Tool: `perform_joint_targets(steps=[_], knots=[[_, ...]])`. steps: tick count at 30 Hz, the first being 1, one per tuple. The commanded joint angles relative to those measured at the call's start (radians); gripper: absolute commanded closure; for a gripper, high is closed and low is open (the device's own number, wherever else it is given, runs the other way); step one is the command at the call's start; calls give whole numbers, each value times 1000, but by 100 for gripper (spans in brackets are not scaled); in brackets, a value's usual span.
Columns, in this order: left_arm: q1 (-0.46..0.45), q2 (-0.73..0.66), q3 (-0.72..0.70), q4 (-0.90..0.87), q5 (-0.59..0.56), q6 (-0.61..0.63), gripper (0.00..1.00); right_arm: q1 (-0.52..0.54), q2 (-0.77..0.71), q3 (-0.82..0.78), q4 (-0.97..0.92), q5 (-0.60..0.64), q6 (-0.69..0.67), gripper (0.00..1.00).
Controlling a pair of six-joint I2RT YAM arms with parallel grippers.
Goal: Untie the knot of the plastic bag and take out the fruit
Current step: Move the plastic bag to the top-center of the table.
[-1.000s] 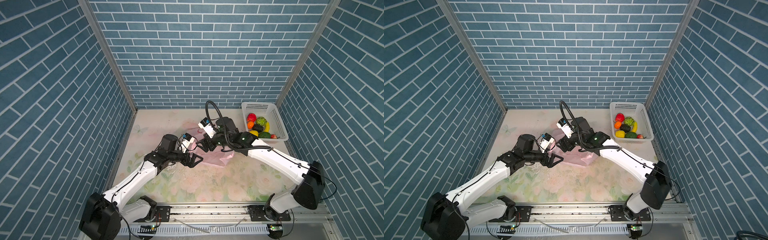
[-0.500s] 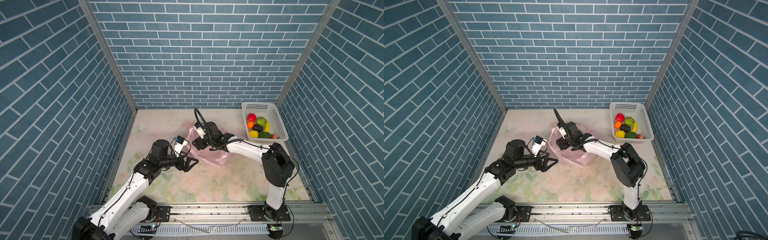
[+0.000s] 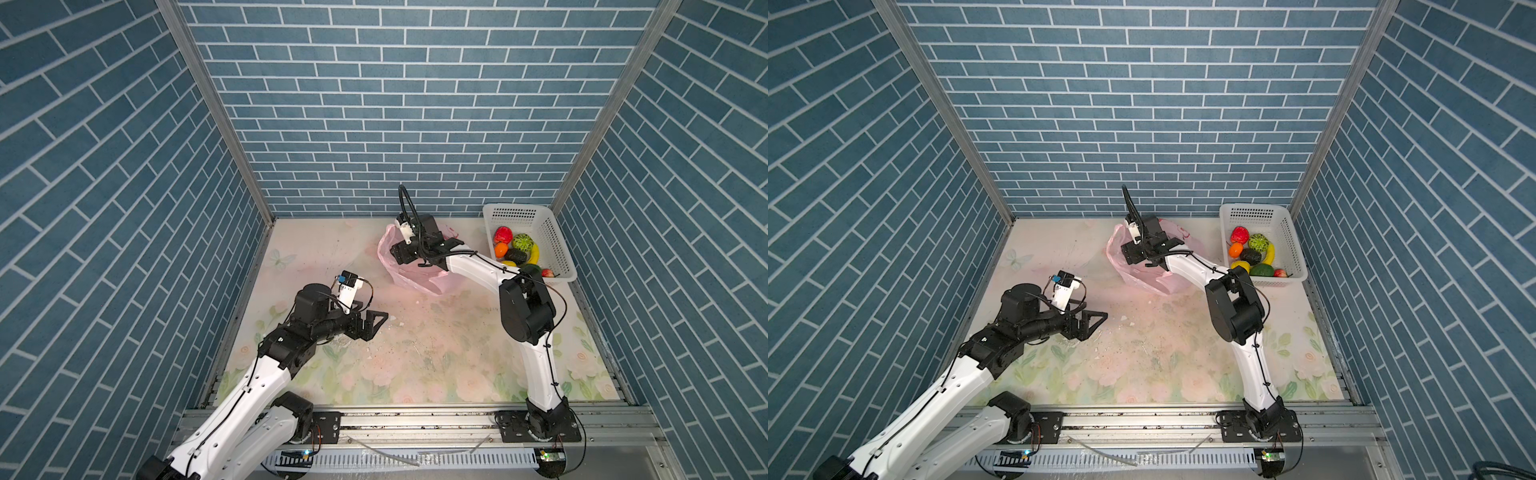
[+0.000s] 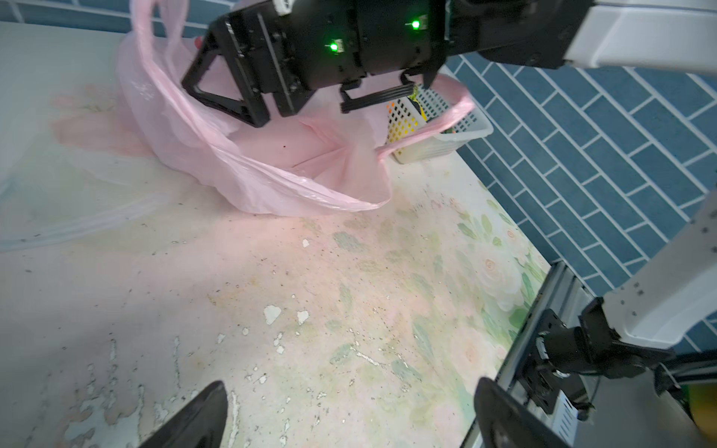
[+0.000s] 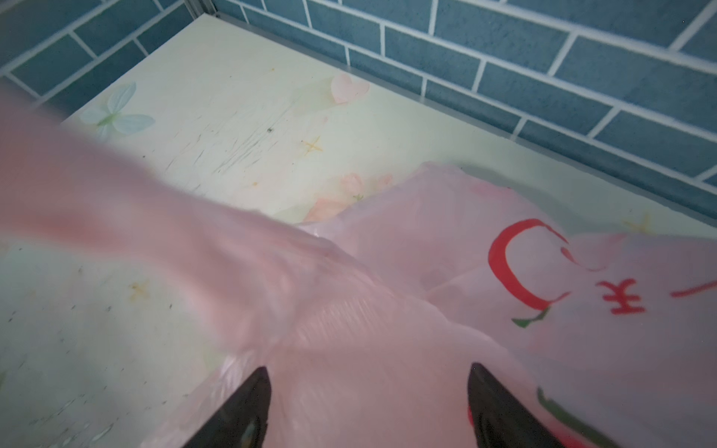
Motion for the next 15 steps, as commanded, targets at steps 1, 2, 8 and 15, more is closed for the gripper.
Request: perform_joint_targets(steps=[1, 2, 8, 15], knots=[[10, -10, -17, 6, -93, -14, 0, 20, -179, -58, -67, -55, -38, 20], [11, -8, -20, 18, -103, -14, 0, 27, -236, -106, -69, -61, -31, 20], [11, -11, -31, 65, -205, 0, 0, 33, -507, -330, -96, -43, 65, 20], [17, -32, -32, 52, -360, 63, 0, -14, -699, -549, -153, -14, 117, 17]])
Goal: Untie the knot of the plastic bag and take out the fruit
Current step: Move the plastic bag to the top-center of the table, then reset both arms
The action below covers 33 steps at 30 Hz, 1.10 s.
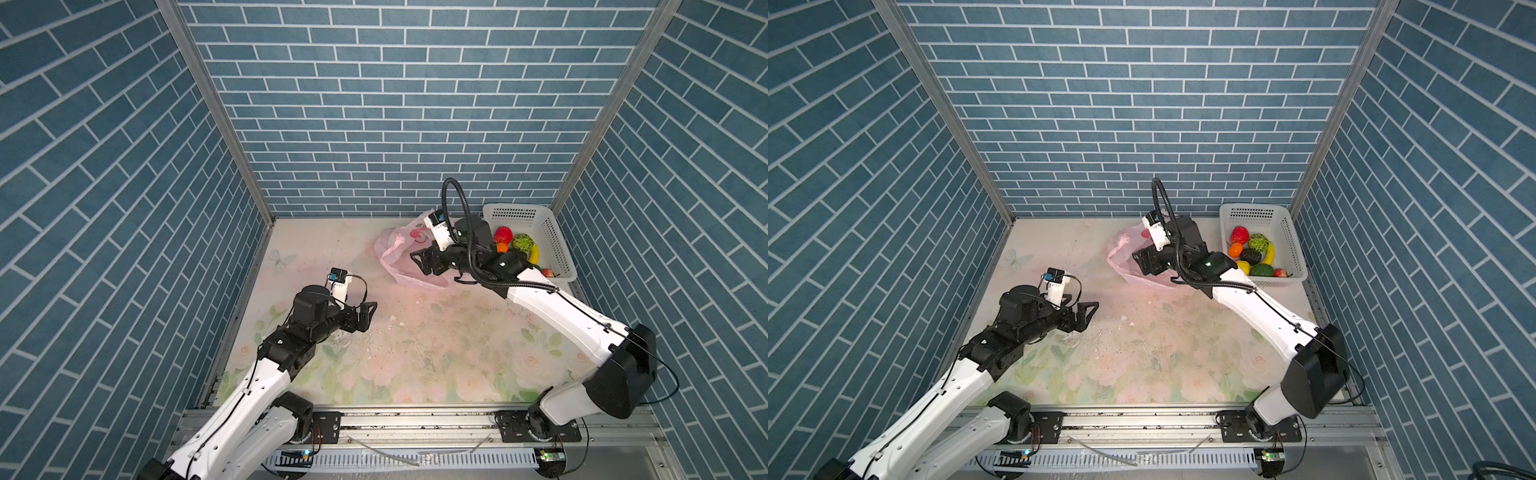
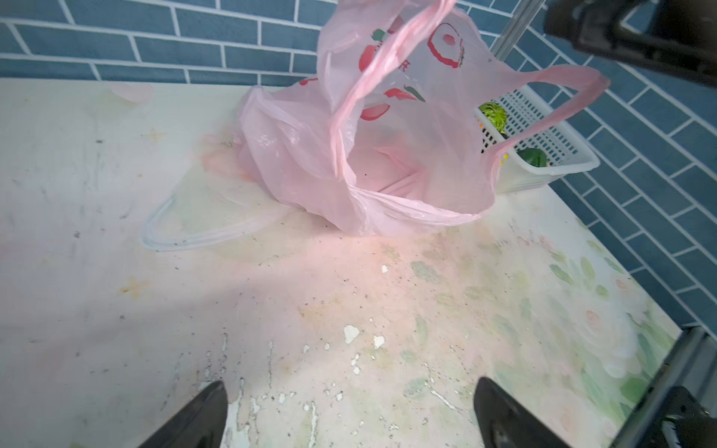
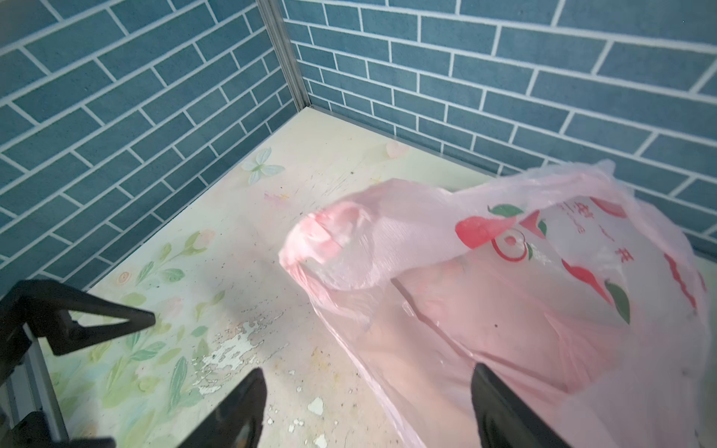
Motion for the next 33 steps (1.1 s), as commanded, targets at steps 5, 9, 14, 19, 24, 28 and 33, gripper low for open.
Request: perform_joint_targets(steps=[5, 9, 14, 19, 24, 28, 33], knots=[[20, -68, -61, 56, -219, 110, 0, -106, -123, -232, -54, 16, 37, 13], [43, -104, -115, 114, -292, 161, 0, -201, -167, -303, -29, 19, 12, 7], [105, -96, -161, 196, -305, 199, 0, -348, -176, -368, 29, 27, -18, 1], [194, -36, -201, 324, -294, 223, 0, -465, -148, -421, 132, 76, -42, 1], [261, 56, -235, 476, -282, 260, 0, -563, -132, -507, 262, 125, -60, 1], [304, 152, -264, 602, -262, 269, 0, -659, -121, -597, 382, 109, -65, 1], [329, 242, -292, 723, -255, 283, 0, -719, -105, -701, 563, 86, -79, 1]])
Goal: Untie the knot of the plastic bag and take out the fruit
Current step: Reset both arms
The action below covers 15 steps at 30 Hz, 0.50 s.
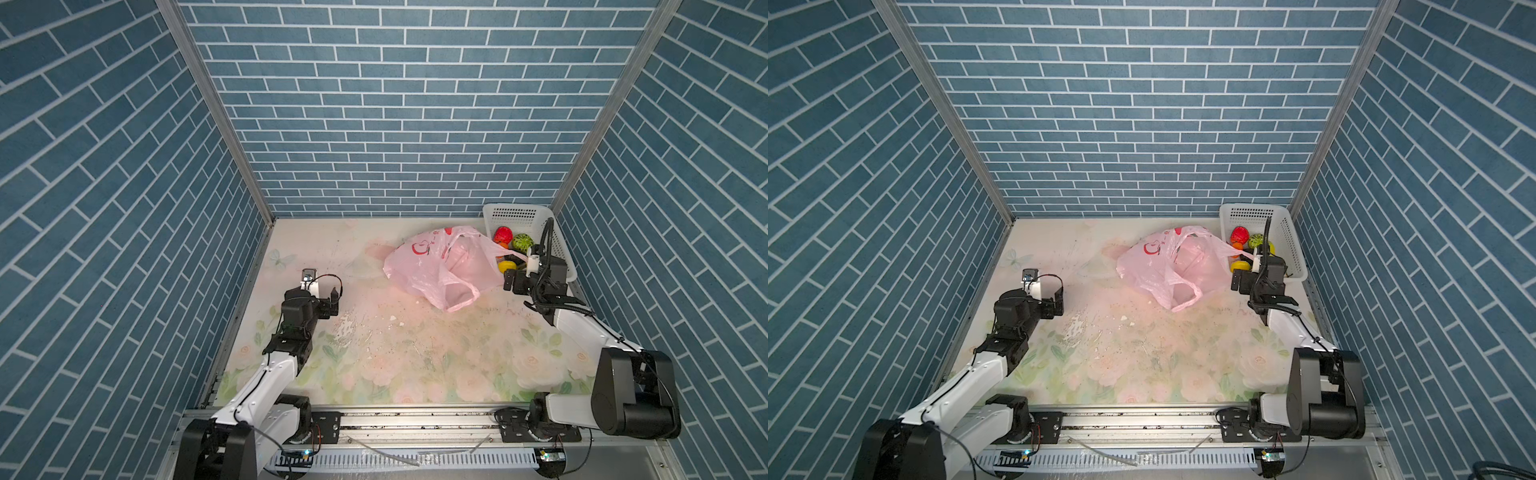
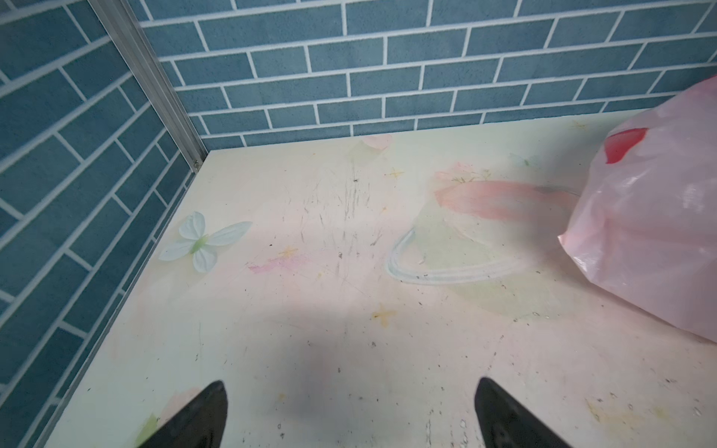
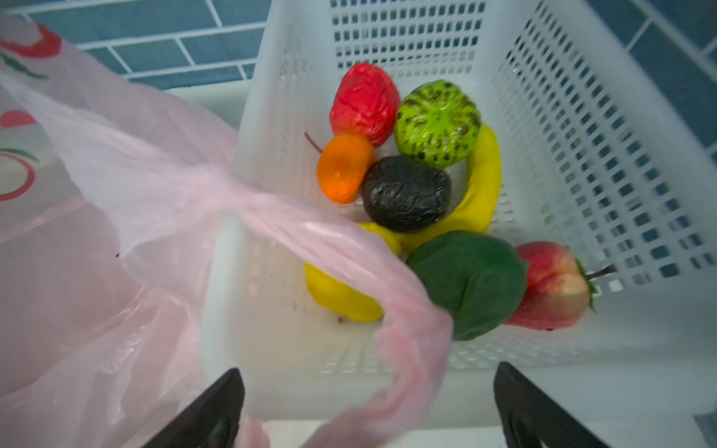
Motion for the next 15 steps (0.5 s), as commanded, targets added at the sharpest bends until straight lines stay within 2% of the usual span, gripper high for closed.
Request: perform_joint_targets(steps=[1, 10, 15], knots=[[15, 50, -23, 157, 14, 30, 0, -24, 34, -75, 140, -7, -24, 1], [29, 223, -55, 386, 44, 28, 1, -61, 101, -146, 341, -26, -23, 1], [56, 267, -51, 425, 55, 26, 1, -80, 129, -178, 438, -50, -24, 1]])
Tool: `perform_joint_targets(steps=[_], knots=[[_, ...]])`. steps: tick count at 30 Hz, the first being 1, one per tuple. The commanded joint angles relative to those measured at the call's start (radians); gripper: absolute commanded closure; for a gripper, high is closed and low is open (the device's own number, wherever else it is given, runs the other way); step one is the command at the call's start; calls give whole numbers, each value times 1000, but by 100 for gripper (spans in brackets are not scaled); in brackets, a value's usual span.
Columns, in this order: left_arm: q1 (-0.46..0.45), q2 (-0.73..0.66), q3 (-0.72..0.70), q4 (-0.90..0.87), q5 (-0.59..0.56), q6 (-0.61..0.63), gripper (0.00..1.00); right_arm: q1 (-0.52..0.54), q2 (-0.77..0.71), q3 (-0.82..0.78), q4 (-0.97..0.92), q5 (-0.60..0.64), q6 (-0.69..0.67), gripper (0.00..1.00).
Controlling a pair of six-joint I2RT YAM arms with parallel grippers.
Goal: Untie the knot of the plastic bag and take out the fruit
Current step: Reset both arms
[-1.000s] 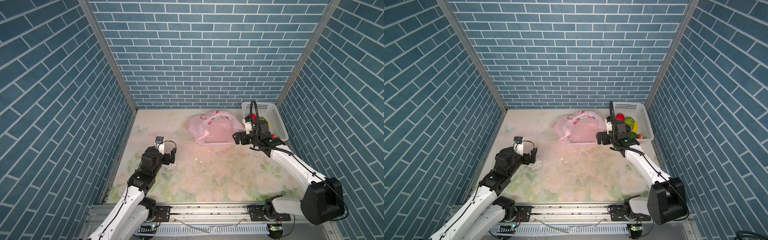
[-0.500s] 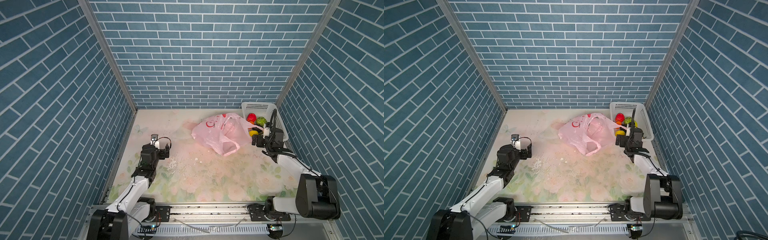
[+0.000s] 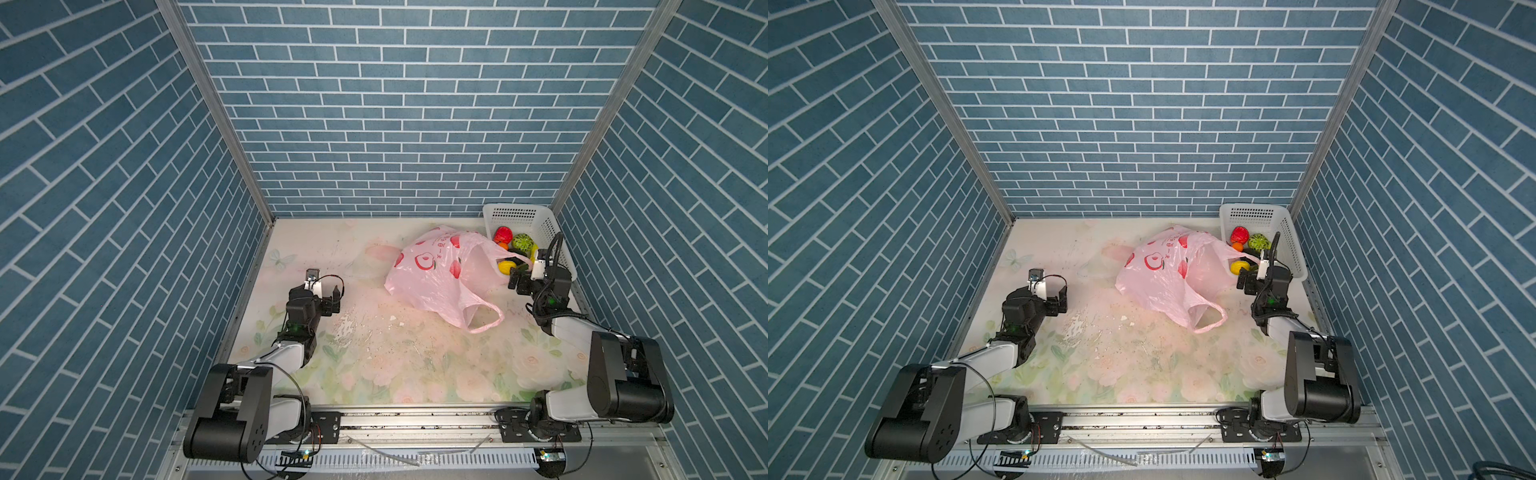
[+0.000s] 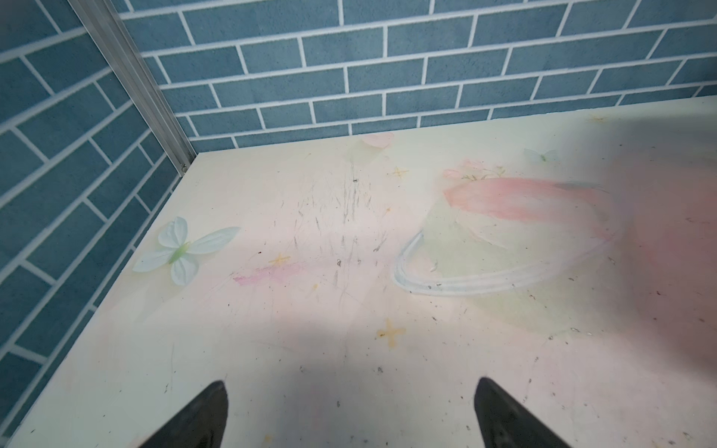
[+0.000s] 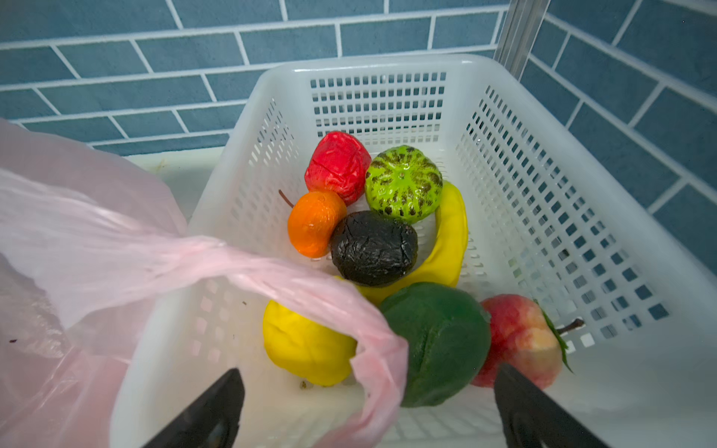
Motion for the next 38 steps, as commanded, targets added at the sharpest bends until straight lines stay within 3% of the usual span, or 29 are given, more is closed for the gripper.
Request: perform_joint_targets(steps=[1, 9, 12, 15, 26, 38], knots=[[38, 3, -2, 67, 24, -7, 1, -20, 47, -59, 57, -25, 1, 1], [91, 46, -4, 141, 36, -21, 2, -25, 73, -133, 212, -25, -3, 1], [99, 102, -42, 279, 41, -10, 2, -24, 79, -160, 268, -25, -4, 1], [103, 125, -44, 303, 30, -17, 2, -22, 89, -178, 311, -12, -5, 1], [109, 233, -38, 392, 21, -27, 2, 28, 106, -195, 354, 148, -3, 1], [109, 263, -38, 414, 10, -32, 2, 37, 107, -193, 353, 151, -14, 1]])
